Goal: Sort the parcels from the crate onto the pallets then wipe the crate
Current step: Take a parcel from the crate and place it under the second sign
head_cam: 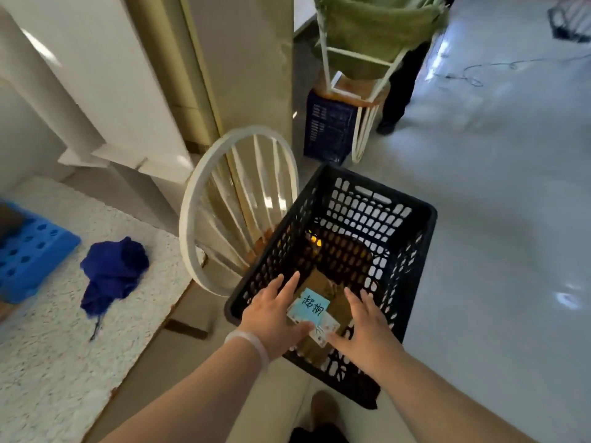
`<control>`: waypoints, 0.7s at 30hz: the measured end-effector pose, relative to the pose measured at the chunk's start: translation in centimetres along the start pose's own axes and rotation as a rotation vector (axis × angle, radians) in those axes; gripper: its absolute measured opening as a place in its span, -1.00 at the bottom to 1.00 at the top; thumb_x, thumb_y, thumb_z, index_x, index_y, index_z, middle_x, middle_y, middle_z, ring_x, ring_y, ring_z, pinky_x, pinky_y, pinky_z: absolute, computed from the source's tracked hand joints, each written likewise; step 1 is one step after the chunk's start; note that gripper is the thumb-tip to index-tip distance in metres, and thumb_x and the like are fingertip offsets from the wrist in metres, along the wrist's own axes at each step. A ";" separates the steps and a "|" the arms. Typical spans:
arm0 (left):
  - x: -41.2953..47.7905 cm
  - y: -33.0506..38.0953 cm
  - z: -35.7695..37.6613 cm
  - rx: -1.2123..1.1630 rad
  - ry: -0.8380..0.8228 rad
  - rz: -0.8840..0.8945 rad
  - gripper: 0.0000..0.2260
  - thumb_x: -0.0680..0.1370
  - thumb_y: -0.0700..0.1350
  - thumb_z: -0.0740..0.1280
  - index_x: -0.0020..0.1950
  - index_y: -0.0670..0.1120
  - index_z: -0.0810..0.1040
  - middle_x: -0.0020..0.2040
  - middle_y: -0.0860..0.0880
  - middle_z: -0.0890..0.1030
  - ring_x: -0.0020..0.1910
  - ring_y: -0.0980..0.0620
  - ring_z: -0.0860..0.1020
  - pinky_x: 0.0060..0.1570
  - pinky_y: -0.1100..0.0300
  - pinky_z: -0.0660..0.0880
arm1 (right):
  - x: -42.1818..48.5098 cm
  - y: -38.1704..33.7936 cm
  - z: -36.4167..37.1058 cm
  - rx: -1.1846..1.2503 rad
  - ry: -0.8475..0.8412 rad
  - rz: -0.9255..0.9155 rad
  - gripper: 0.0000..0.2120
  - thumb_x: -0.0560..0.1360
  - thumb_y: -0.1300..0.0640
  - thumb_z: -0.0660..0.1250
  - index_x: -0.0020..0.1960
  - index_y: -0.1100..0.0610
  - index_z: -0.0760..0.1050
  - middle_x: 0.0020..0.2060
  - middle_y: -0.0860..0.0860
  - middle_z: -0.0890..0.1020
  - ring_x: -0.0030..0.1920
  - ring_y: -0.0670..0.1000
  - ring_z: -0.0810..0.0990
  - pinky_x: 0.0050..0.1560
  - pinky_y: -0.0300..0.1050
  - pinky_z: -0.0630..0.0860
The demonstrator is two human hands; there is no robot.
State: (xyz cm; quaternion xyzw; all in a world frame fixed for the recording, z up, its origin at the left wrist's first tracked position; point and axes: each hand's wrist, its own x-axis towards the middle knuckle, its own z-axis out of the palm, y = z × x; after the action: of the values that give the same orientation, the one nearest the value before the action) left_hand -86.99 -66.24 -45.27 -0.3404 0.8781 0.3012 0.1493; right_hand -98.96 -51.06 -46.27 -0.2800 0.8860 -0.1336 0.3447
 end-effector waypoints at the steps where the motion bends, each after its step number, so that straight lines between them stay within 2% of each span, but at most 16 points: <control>1: 1.4 0.3 0.6 0.012 -0.017 -0.017 -0.18 0.53 0.22 0.34 0.57 0.29 -0.18 0.62 0.12 -0.06 0.60 -0.05 -0.04 0.55 -0.10 0.02 | 1.2 0.3 0.3 0.011 -0.023 0.021 -0.06 0.48 -0.26 0.35 0.60 -0.12 -0.19 0.60 -0.03 -0.14 0.59 0.08 -0.12 0.52 0.09 0.07; 7: 9.3 -0.8 4.9 0.102 -0.185 -0.101 -0.14 0.50 0.24 0.36 0.56 0.31 -0.21 0.62 0.09 -0.08 0.59 -0.10 -0.01 0.52 -0.18 0.10 | 8.3 2.1 3.4 0.061 -0.152 0.093 -0.05 0.48 -0.19 0.39 0.59 -0.16 -0.20 0.59 0.00 -0.16 0.58 0.13 -0.10 0.50 0.13 0.15; 9: 11.1 -1.4 6.2 0.142 -0.248 -0.131 -0.15 0.51 0.24 0.35 0.56 0.31 -0.21 0.62 0.08 -0.11 0.58 -0.11 -0.01 0.50 -0.16 0.15 | 10.4 2.8 4.7 0.109 -0.198 0.203 -0.02 0.45 -0.20 0.41 0.59 -0.17 -0.23 0.59 0.06 -0.15 0.58 0.17 -0.06 0.50 0.17 0.17; 14: 15.4 -3.2 8.8 0.135 -0.401 -0.208 -0.13 0.52 0.17 0.38 0.57 0.29 -0.22 0.63 0.02 -0.09 0.57 -0.17 0.01 0.50 -0.17 0.15 | 14.3 4.3 7.9 0.279 -0.299 0.504 0.10 0.45 -0.11 0.47 0.53 -0.22 -0.40 0.57 0.16 -0.18 0.52 0.24 0.19 0.36 0.14 0.42; 18: 17.8 -3.8 10.3 0.169 -0.485 -0.198 -0.11 0.54 0.14 0.38 0.57 0.25 -0.26 0.62 0.01 -0.08 0.57 -0.16 0.03 0.49 -0.15 0.16 | 16.1 5.6 9.7 0.389 -0.305 0.528 0.13 0.47 0.01 0.48 0.48 -0.31 -0.46 0.57 0.18 -0.19 0.46 0.23 0.34 0.27 0.07 0.48; 21: 18.8 -4.6 11.8 0.152 -0.505 -0.202 -0.04 0.51 0.13 0.42 0.54 0.26 -0.34 0.60 -0.01 -0.02 0.53 -0.18 0.16 0.44 -0.12 0.26 | 16.8 6.1 10.9 0.426 -0.276 0.511 0.17 0.45 -0.02 0.50 0.42 -0.38 -0.50 0.56 0.21 -0.16 0.36 0.21 0.46 0.13 0.00 0.55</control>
State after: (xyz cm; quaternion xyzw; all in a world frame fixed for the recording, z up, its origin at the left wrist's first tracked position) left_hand -96.79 -71.06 -65.14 -0.3282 0.7949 0.2932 0.4177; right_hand -104.08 -56.54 -65.82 0.0132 0.8247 -0.1855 0.5340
